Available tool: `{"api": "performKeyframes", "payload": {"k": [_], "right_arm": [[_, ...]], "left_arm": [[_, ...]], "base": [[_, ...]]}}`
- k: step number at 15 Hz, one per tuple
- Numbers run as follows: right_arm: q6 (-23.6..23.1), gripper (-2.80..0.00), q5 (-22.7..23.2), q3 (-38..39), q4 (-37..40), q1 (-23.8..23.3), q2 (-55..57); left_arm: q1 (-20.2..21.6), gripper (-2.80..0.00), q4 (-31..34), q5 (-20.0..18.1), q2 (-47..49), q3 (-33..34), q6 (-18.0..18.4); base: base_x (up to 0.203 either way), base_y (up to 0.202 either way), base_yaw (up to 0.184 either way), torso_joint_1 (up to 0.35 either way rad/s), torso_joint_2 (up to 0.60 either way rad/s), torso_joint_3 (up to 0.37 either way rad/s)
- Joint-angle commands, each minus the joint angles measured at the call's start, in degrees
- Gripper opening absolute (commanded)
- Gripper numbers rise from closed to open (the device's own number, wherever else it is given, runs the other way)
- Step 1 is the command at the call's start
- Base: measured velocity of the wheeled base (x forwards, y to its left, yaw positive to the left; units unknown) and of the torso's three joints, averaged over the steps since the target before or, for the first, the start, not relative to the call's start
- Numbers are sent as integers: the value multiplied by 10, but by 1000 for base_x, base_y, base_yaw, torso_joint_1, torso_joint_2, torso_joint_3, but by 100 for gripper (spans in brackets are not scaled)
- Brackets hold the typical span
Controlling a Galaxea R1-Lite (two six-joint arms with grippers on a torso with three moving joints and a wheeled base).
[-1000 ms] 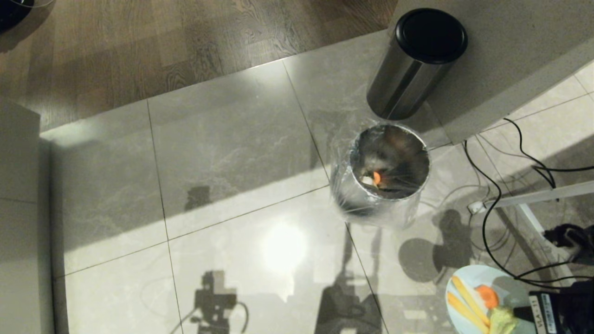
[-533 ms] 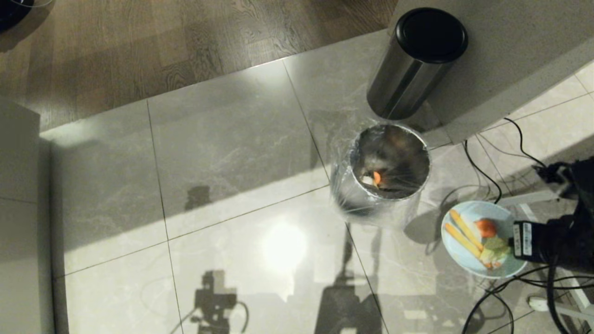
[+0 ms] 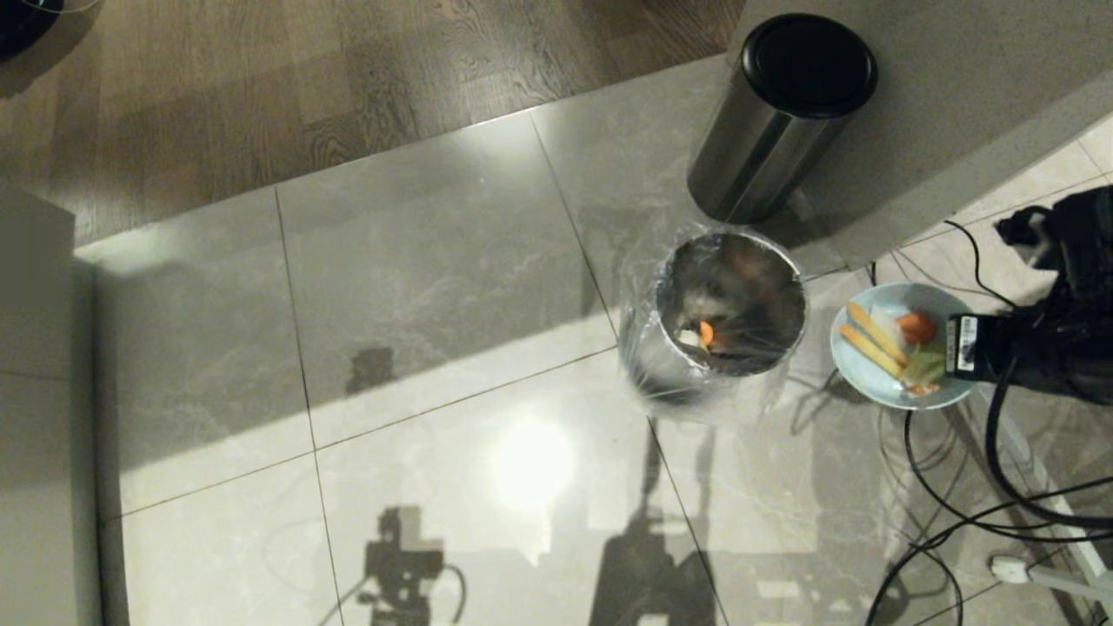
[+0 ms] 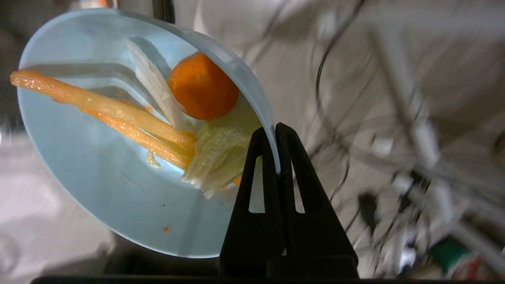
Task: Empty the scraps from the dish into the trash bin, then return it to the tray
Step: Move the bowl over the trash can, then pour the leftover food from the bowl into the trash can
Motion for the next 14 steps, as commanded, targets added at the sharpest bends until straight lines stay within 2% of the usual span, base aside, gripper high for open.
{"api": "performKeyframes", "payload": {"k": [1, 8, 14], "right_arm": [[-62, -280, -8, -7, -59, -5, 22], [-278, -280, -8, -50, -250, 7, 73], [-449, -280, -8, -32, -448, 80, 120]], "left_arm": [[0, -280, 0, 0, 1, 0, 0], [0, -280, 0, 0, 1, 0, 0], [0, -280, 0, 0, 1, 0, 0]], "base": [[0, 0, 0, 0, 0, 0], [0, 0, 0, 0, 0, 0], [0, 0, 0, 0, 0, 0]]}}
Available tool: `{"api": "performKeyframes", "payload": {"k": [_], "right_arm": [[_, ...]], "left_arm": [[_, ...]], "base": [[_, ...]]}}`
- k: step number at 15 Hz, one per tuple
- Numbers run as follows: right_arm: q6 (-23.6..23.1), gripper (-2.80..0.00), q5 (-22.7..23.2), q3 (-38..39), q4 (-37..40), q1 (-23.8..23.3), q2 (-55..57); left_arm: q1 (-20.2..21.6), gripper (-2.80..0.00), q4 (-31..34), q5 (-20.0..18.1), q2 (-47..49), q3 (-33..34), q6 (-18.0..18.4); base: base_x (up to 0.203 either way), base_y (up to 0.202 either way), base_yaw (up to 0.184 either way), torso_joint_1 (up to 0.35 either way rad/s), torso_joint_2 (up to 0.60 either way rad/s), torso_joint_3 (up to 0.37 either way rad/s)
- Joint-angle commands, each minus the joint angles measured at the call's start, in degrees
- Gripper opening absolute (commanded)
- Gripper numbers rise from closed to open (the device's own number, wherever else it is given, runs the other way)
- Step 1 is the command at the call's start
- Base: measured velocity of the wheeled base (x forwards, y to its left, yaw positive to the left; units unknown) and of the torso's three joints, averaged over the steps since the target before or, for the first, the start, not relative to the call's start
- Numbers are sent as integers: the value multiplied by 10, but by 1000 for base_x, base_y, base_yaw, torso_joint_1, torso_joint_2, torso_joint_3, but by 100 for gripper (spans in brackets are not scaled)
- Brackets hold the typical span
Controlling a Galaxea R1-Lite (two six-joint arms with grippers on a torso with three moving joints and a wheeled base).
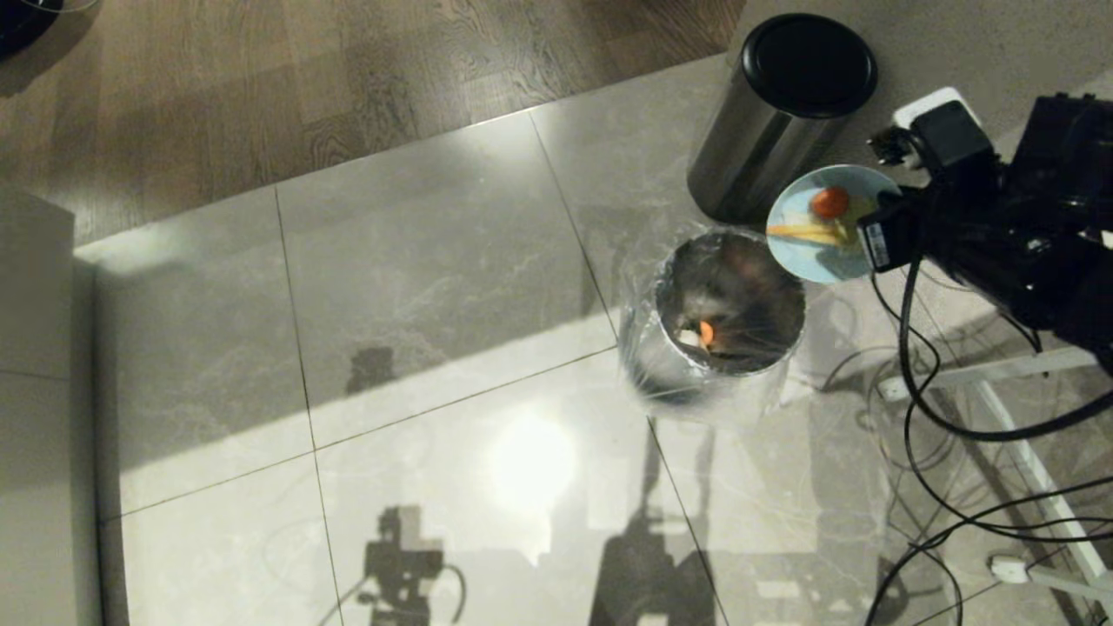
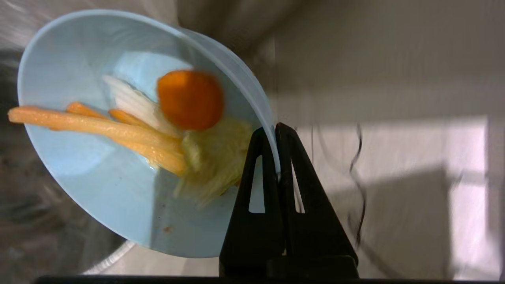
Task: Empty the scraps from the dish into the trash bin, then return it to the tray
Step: Pour the leftover food from the bowl into the trash can
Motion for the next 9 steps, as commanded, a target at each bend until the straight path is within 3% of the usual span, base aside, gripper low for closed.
{"api": "performKeyframes", "payload": {"k": [1, 6, 9], "right_arm": [[-51, -280, -1, 20, -67, 33, 20], [-180, -280, 12, 114, -286, 58, 43], [-239, -280, 81, 164, -381, 58, 45]], "left_arm": [[0, -280, 0, 0, 1, 0, -1], [0, -280, 0, 0, 1, 0, -1], [0, -280, 0, 0, 0, 0, -1]], "base": [[0, 0, 0, 0, 0, 0], [0, 0, 0, 0, 0, 0], [0, 0, 0, 0, 0, 0]]}}
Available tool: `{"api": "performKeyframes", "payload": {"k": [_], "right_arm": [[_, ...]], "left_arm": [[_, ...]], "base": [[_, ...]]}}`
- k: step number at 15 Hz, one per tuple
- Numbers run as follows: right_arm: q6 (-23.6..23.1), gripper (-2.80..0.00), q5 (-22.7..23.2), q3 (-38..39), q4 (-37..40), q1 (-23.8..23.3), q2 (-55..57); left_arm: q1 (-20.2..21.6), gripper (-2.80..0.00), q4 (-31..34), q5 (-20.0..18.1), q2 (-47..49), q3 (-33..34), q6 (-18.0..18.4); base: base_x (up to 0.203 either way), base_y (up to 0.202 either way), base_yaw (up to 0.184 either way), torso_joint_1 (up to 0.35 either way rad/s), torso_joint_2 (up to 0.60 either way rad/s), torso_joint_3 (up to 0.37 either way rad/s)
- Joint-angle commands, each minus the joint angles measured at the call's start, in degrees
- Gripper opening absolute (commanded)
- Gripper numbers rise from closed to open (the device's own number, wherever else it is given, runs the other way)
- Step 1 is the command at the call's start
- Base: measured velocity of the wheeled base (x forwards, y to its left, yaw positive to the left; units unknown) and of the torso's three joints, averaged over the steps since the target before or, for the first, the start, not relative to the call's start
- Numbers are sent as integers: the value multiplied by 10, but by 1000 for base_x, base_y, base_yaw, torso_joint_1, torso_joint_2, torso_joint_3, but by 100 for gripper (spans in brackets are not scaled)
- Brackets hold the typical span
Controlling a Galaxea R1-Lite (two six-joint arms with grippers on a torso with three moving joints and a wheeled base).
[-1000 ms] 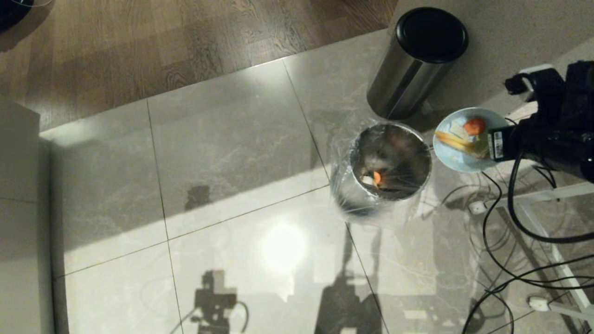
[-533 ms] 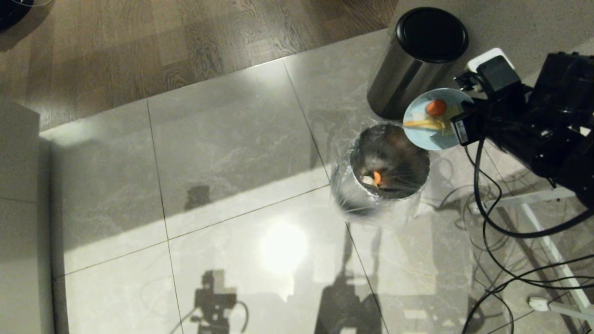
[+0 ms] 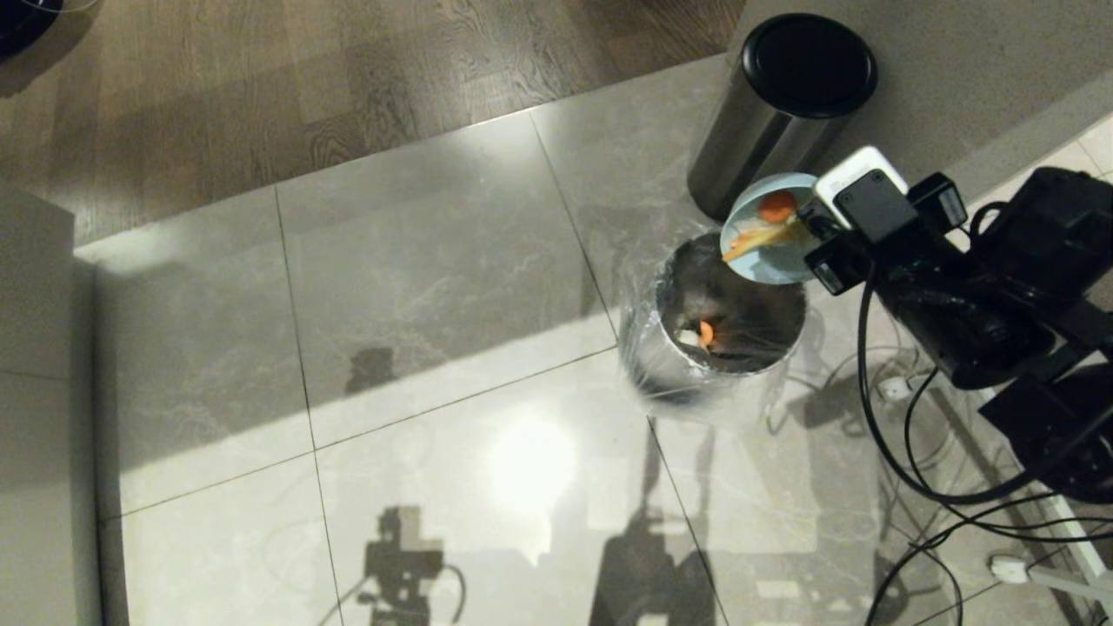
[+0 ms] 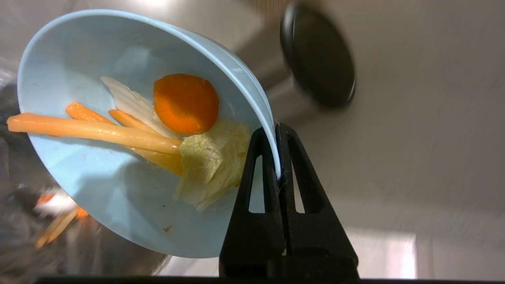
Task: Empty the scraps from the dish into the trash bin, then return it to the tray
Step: Pour the leftover food from the bowl into the trash can
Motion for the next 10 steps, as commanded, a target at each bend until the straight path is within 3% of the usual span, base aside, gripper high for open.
{"api": "performKeyframes", "payload": {"k": [1, 5, 10], "right_arm": [[-35, -280, 34, 32, -71, 0, 9], [-97, -280, 121, 46, -184, -11, 40], [-133, -280, 214, 98, -205, -49, 47]], "left_arm": [[0, -280, 0, 0, 0, 0, -1], [0, -280, 0, 0, 0, 0, -1], [-1, -280, 0, 0, 1, 0, -1]], "base": [[0, 0, 0, 0, 0, 0], [0, 0, 0, 0, 0, 0], [0, 0, 0, 0, 0, 0]]}}
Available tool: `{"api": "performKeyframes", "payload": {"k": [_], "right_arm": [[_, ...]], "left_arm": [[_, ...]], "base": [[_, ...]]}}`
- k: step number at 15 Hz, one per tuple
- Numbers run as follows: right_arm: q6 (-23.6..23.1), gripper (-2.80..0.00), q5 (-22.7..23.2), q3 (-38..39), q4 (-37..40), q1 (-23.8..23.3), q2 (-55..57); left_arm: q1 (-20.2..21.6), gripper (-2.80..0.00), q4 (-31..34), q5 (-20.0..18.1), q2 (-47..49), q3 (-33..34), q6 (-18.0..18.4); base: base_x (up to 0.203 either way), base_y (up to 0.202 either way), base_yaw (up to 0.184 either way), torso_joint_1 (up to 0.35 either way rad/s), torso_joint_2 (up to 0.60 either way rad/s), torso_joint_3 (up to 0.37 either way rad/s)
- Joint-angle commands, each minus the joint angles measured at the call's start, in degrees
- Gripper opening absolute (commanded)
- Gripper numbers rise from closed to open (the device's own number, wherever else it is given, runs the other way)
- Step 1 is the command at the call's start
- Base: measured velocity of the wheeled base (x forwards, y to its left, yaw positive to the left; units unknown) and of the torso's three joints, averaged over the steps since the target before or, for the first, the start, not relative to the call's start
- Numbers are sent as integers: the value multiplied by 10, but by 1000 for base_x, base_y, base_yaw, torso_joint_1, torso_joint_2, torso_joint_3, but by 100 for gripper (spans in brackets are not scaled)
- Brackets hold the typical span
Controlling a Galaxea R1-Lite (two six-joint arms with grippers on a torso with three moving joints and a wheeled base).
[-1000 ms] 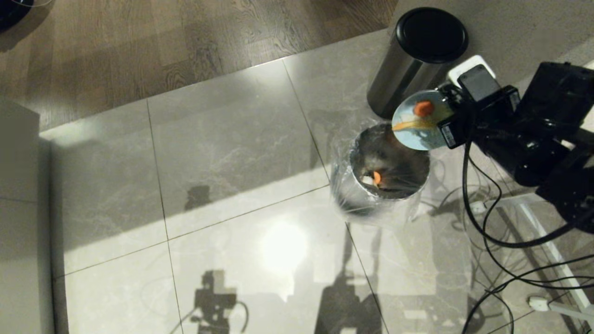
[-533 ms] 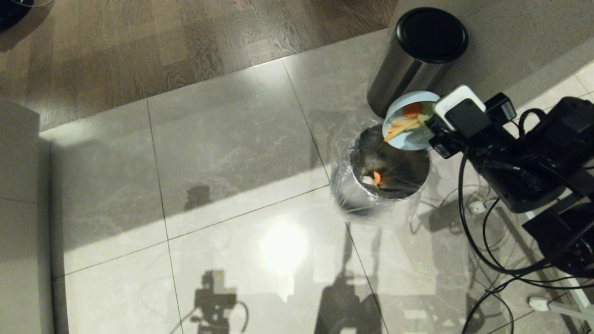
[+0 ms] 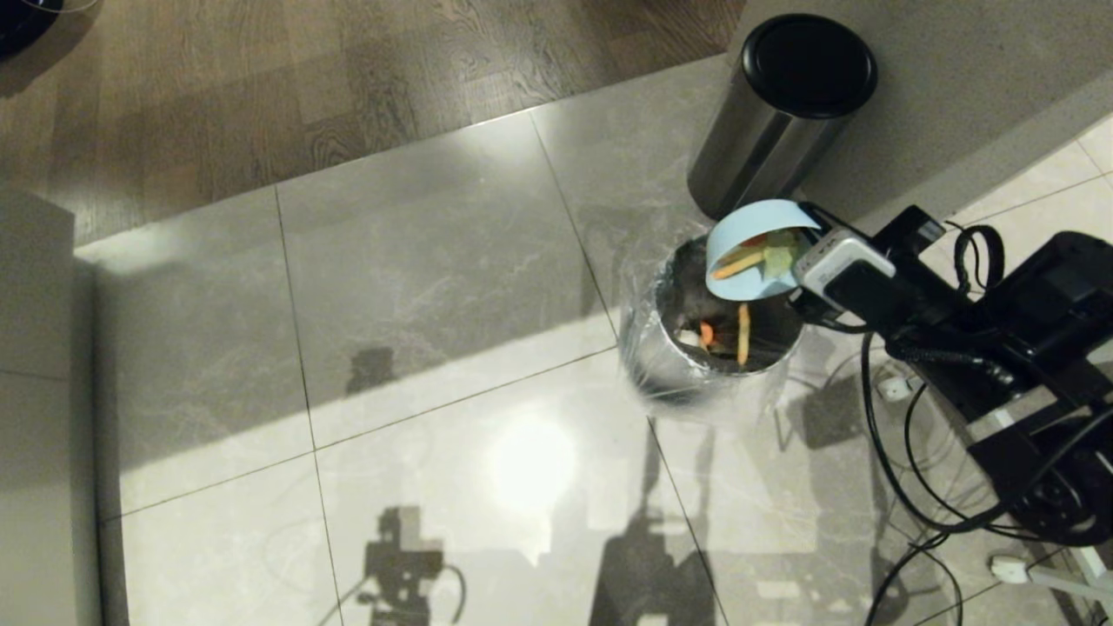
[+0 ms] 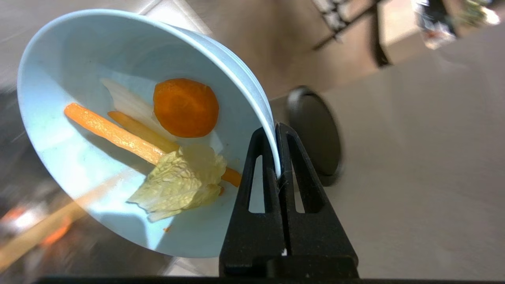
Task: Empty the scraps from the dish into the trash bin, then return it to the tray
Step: Pour the leftover food from the bowl into the trash can
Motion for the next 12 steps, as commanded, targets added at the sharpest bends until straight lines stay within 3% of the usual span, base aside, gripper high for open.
{"api": "performKeyframes", "payload": {"k": [1, 3, 9, 12], "right_arm": [[-20, -280, 37, 12, -28, -22, 3], [-27, -280, 71, 6, -28, -32, 3], [-36, -280, 90, -12, -28, -50, 17], [-36, -280, 138, -29, -28, -65, 33]], "left_arm": [[0, -280, 0, 0, 0, 0, 0], [0, -280, 0, 0, 1, 0, 0], [0, -280, 0, 0, 0, 0, 0], [-1, -280, 0, 0, 1, 0, 0]], "base": [[0, 0, 0, 0, 0, 0], [0, 0, 0, 0, 0, 0], [0, 0, 0, 0, 0, 0], [0, 0, 0, 0, 0, 0]]}}
